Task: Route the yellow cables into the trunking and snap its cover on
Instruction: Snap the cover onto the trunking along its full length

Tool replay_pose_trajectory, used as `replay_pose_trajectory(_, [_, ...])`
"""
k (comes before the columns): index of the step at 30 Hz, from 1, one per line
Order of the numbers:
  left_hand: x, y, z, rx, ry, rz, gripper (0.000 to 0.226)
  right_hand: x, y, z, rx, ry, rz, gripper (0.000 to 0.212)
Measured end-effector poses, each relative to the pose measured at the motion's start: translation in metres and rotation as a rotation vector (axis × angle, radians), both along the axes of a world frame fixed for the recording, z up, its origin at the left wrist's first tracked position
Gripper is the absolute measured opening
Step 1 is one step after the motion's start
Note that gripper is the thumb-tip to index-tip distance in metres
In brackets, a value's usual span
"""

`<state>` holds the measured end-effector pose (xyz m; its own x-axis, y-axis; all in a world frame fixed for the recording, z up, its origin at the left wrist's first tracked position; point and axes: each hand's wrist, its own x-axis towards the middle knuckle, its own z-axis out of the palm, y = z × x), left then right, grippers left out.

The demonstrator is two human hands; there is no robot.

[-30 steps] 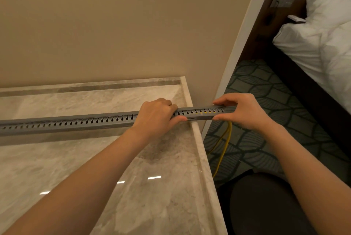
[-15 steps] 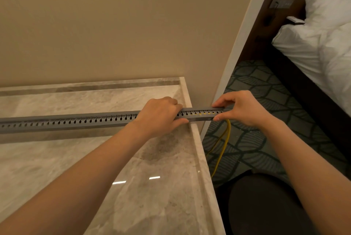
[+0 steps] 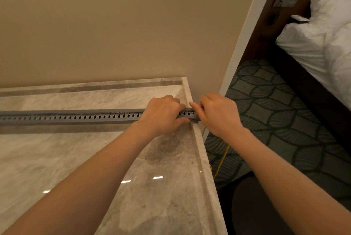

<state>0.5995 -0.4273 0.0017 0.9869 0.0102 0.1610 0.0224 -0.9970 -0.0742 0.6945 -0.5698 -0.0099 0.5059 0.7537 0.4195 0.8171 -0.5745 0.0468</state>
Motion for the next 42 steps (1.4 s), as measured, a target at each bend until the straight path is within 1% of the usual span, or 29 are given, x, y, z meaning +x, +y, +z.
replay_pose_trajectory(3, [-0.001, 0.000, -0.002, 0.010, -0.023, 0.003, 0.042, 0.000, 0.012, -0.011, 0.119, -0.094, -0.074, 0.047])
replay_pose_trajectory(6, [-0.002, 0.001, -0.003, 0.032, -0.042, 0.012, 0.044, 0.004, 0.015, -0.017, 0.189, -0.118, -0.055, 0.046])
replay_pose_trajectory(7, [-0.002, 0.002, -0.004, 0.070, -0.072, -0.002, 0.046, 0.006, 0.016, -0.018, 0.198, -0.120, -0.042, 0.046])
replay_pose_trajectory(9, [-0.005, 0.003, -0.004, 0.164, -0.107, 0.000, 0.053, 0.007, 0.017, -0.017, 0.206, -0.129, -0.027, 0.046])
replay_pose_trajectory(11, [-0.005, 0.009, -0.010, 0.171, -0.212, 0.033, 0.058, 0.008, 0.017, -0.017, 0.210, -0.131, -0.019, 0.046])
replay_pose_trajectory(13, [-0.002, 0.014, -0.017, 0.178, -0.259, 0.039, 0.060, 0.009, 0.017, -0.019, 0.216, -0.137, -0.013, 0.046])
replay_pose_trajectory(22, [0.006, 0.012, -0.020, 0.236, -0.244, 0.006, 0.058, 0.009, 0.020, -0.020, 0.194, -0.221, -0.014, 0.052])
replay_pose_trajectory(25, [0.008, 0.005, -0.026, 0.257, -0.293, 0.074, 0.053, 0.010, 0.021, -0.019, 0.189, -0.229, -0.022, 0.051])
replay_pose_trajectory(28, [0.006, -0.002, -0.032, 0.218, -0.313, 0.157, 0.048, 0.011, 0.022, -0.020, 0.182, -0.236, -0.042, 0.050])
replay_pose_trajectory(30, [0.006, -0.001, -0.033, 0.217, -0.323, 0.148, 0.048, 0.011, 0.022, -0.022, 0.185, -0.230, -0.040, 0.050])
replay_pose_trajectory(36, [0.009, 0.002, -0.015, 0.198, -0.234, 0.140, 0.050, 0.017, 0.027, -0.020, 0.210, -0.180, -0.017, 0.052])
replay_pose_trajectory(38, [0.012, 0.002, -0.016, 0.216, -0.193, 0.079, 0.046, 0.020, 0.029, -0.019, 0.209, -0.166, -0.017, 0.052])
replay_pose_trajectory(39, [0.013, 0.002, -0.016, 0.164, -0.126, 0.079, 0.043, 0.021, 0.030, -0.019, 0.206, -0.165, -0.020, 0.052])
replay_pose_trajectory(40, [0.013, 0.001, -0.014, 0.131, -0.099, 0.077, 0.041, 0.021, 0.030, -0.020, 0.204, -0.166, -0.021, 0.052])
replay_pose_trajectory(42, [0.013, 0.000, -0.010, 0.140, -0.112, 0.068, 0.044, 0.021, 0.030, -0.020, 0.199, -0.173, -0.018, 0.052])
